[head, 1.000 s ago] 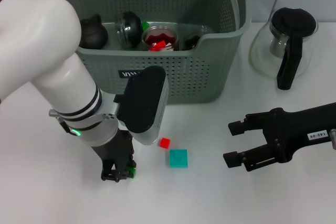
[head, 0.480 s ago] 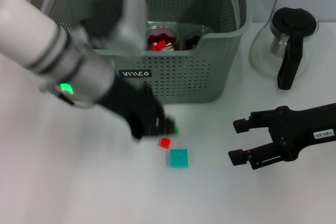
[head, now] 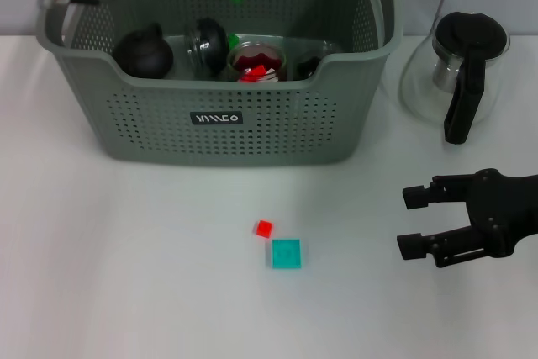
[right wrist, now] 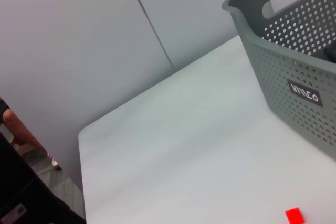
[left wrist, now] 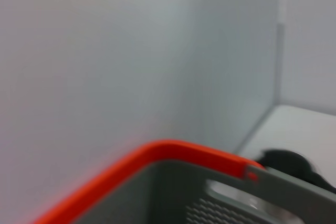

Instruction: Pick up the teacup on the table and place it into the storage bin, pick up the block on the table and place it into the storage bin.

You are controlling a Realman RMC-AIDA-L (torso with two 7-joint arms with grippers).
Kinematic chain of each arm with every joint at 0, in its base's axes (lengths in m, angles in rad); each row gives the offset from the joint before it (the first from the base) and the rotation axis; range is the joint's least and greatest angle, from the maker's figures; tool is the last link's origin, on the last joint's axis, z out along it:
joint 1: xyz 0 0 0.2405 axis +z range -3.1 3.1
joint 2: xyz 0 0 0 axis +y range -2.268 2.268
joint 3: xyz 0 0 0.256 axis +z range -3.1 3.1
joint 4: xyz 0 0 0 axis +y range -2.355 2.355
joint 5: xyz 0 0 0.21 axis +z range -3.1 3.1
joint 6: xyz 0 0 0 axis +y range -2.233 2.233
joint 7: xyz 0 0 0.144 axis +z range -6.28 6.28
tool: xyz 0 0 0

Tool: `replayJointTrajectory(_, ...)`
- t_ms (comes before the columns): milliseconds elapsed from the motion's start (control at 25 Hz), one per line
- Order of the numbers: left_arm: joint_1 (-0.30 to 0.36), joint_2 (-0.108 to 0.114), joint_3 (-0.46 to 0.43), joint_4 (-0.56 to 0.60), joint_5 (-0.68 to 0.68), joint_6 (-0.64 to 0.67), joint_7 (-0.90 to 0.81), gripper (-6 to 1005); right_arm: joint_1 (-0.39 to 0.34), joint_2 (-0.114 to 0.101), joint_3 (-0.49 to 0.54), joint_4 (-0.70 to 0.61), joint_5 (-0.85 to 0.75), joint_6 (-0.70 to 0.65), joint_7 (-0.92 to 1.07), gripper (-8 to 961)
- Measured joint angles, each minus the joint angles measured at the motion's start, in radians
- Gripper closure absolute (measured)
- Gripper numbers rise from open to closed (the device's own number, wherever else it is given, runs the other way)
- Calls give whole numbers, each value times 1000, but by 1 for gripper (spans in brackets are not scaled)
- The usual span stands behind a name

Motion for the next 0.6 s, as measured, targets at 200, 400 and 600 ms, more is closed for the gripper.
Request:
replayJointTrajectory(200,-56,4,20,-112,12,-153,-44,838,0,3,-6,11,-1,1,-13,8)
replayJointTrajectory(400,-58,9,15,-75,-19,-86,-85,626,-1,4,0,17,-2,5,-30,8)
replayJointTrajectory(600,6,-2,43,106,-114,334,15,414,-1,-5,12,48,-2,10,-37,8)
